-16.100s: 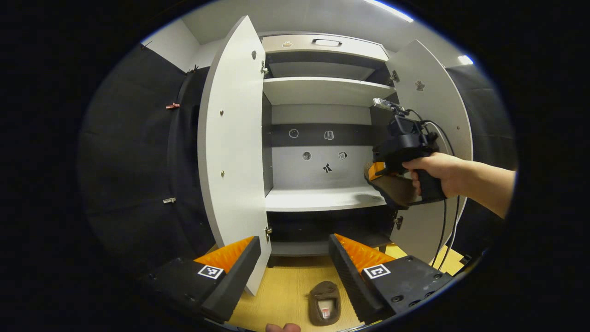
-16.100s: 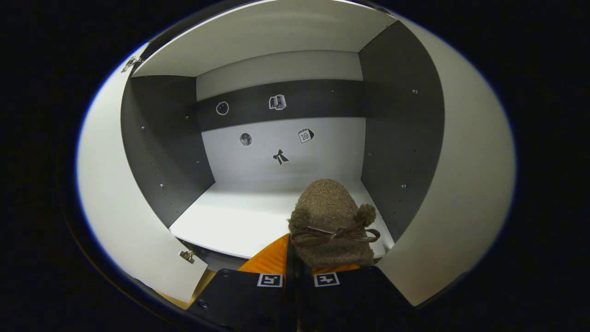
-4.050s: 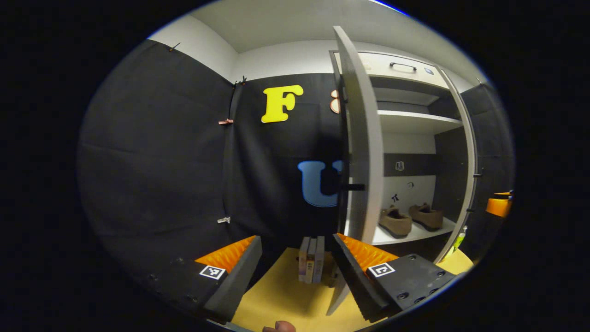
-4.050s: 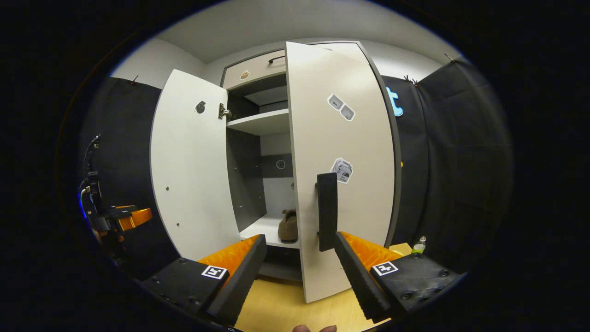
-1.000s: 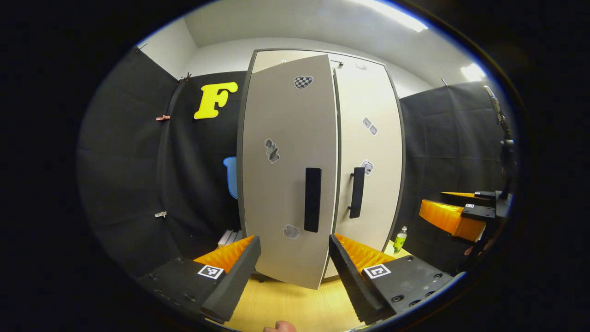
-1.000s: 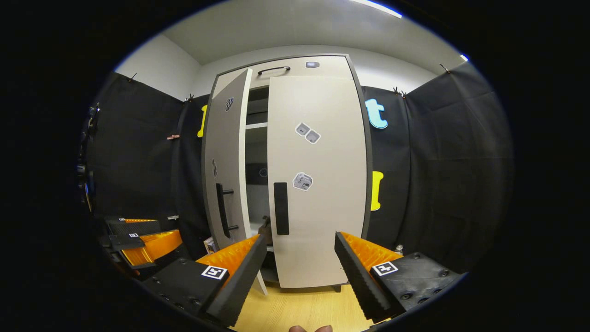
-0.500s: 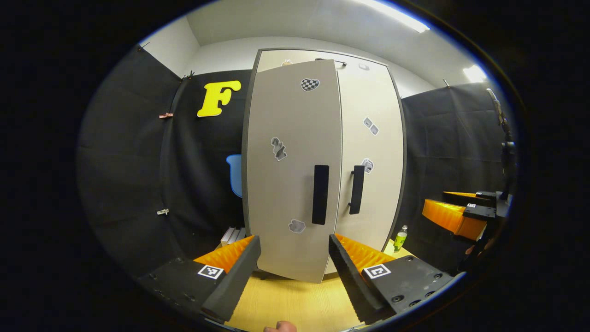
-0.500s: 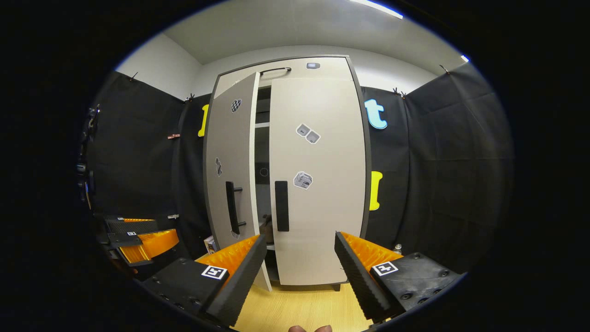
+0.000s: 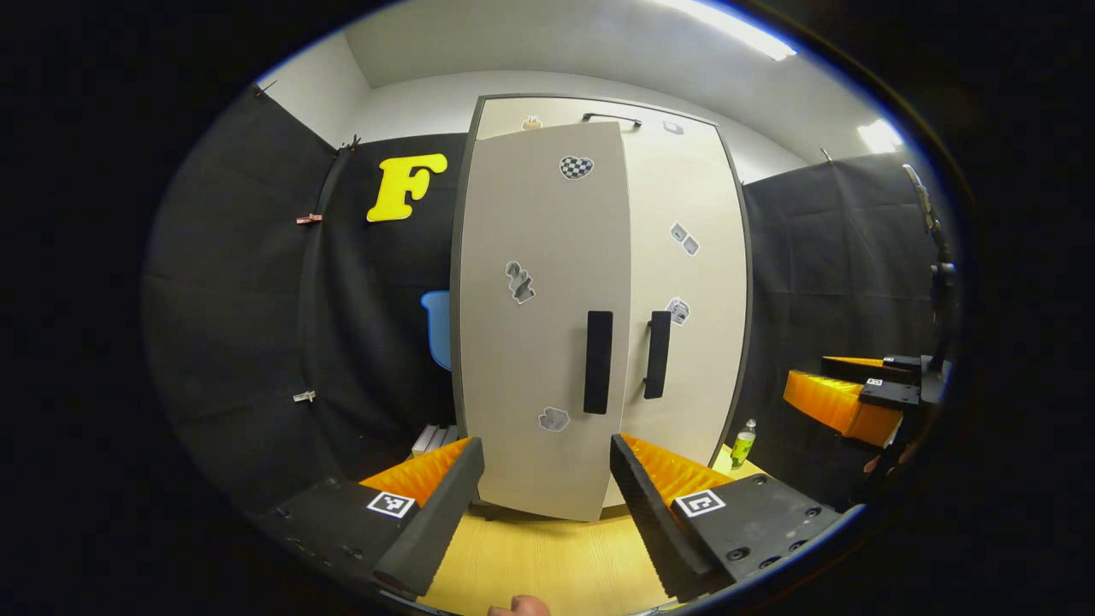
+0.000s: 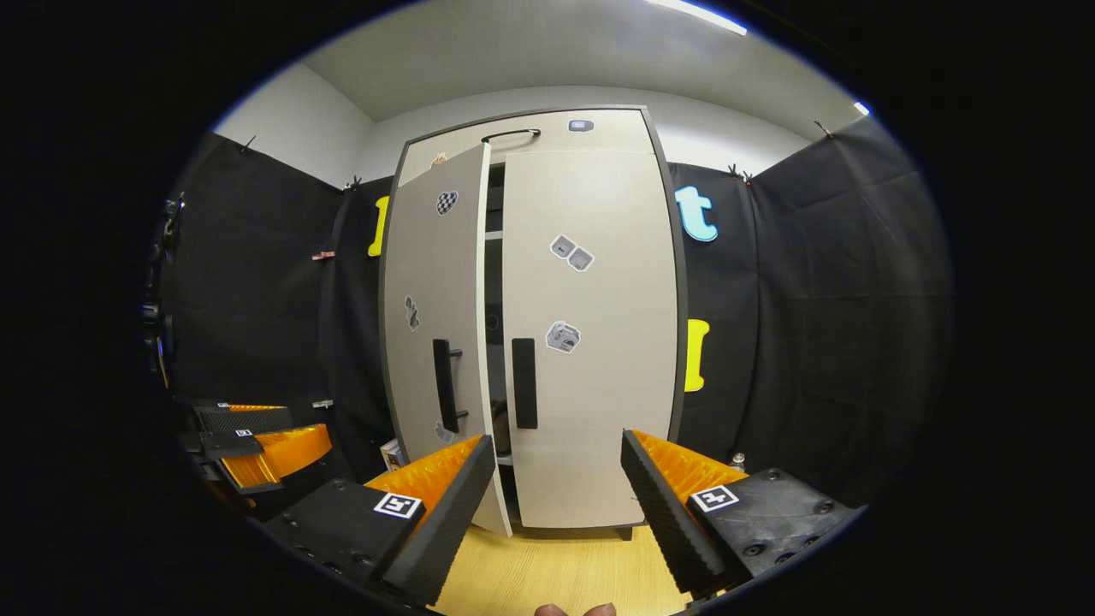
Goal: Grab one shoe with the right hand and put it into the shoe cabinet, grab the other shoe with the left hand and put it into the shoe cabinet; then close the right door with the right hand and the left door with the left hand.
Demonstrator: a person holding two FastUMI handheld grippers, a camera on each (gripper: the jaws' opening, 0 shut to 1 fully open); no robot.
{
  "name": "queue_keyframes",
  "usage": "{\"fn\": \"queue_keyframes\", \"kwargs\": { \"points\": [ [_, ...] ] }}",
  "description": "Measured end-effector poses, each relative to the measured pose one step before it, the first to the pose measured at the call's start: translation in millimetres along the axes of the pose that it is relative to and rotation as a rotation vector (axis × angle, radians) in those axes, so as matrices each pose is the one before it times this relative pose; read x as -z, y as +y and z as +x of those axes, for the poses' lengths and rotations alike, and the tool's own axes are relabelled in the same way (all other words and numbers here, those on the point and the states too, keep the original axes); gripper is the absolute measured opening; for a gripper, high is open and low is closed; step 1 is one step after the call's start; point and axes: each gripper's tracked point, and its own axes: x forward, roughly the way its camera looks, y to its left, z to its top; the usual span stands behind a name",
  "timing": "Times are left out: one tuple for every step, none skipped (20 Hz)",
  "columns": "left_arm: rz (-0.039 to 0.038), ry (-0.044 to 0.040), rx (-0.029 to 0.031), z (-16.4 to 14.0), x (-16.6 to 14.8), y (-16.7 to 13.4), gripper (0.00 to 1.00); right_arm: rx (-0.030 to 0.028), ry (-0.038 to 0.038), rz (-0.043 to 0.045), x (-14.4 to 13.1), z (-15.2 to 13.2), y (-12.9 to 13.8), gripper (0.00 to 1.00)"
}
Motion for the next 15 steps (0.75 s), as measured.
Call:
{"fn": "queue_keyframes", "kwargs": {
  "points": [
    [0.00054,-0.00074,-0.00014,-1.26,-0.77,-0.21,0.95,0.00019,-0.00061,-0.00160,0.34,-0.23,0.10,0.98],
    [-0.00138,-0.00037,0.00341,-0.81,0.35,-0.85,0.95,-0.00007,0.00002,-0.00149,-0.02,-0.33,0.11,0.98],
    [-0.00262,-0.00068,0.00236,-0.52,-0.70,-0.77,0.94,0.00184,0.00082,0.00017,0.61,-0.42,-0.09,0.98],
    [-0.00136,-0.00117,0.00077,-0.03,0.46,0.00,0.94,0.00055,0.00190,0.00188,0.77,0.19,-0.44,0.98],
    [0.00169,-0.00176,-0.00189,-0.52,-0.57,0.23,0.95,0.00086,0.00023,0.00157,0.11,-0.12,-0.09,0.98],
    [0.00268,0.00006,-0.00369,0.58,-0.12,0.67,0.94,0.00195,0.00018,-0.00029,-0.31,0.10,-0.50,0.98],
    [0.00276,-0.00153,-0.00533,-0.23,-0.66,1.15,0.95,0.00118,-0.00051,-0.00133,0.24,-0.03,-0.42,0.98],
    [0.00008,-0.00378,-0.00403,0.28,-0.38,0.86,0.92,0.00161,0.00076,-0.00100,0.08,-0.23,-0.62,0.98],
    [-0.00301,-0.00196,0.00025,0.43,-0.79,-0.69,0.92,0.00048,0.00109,-0.00109,0.88,0.50,0.26,0.98],
    [-0.00330,-0.00298,0.00002,0.65,-0.37,0.39,0.95,0.00214,0.00082,-0.00051,0.14,0.15,-0.35,0.98],
    [-0.00151,-0.00226,-0.00353,0.04,-1.33,0.76,0.95,0.00107,0.00173,-0.00014,0.47,0.32,-0.40,0.98],
    [-0.00079,-0.00205,-0.00452,1.44,-1.19,1.07,0.95,0.00073,0.00145,0.00038,0.60,0.06,0.06,0.98],
    [0.00076,-0.00268,-0.00239,0.02,-0.44,0.54,0.94,0.00072,0.00163,-0.00057,0.20,0.11,-0.14,0.98],
    [0.00190,-0.00107,-0.00234,0.10,-0.12,0.31,0.95,0.00022,-0.00028,-0.00042,0.05,0.07,0.12,0.98],
    [0.00211,-0.00179,0.00015,-0.03,-0.62,-0.09,0.95,-0.00001,0.00120,-0.00040,0.12,0.58,-0.29,0.98]
  ]
}}
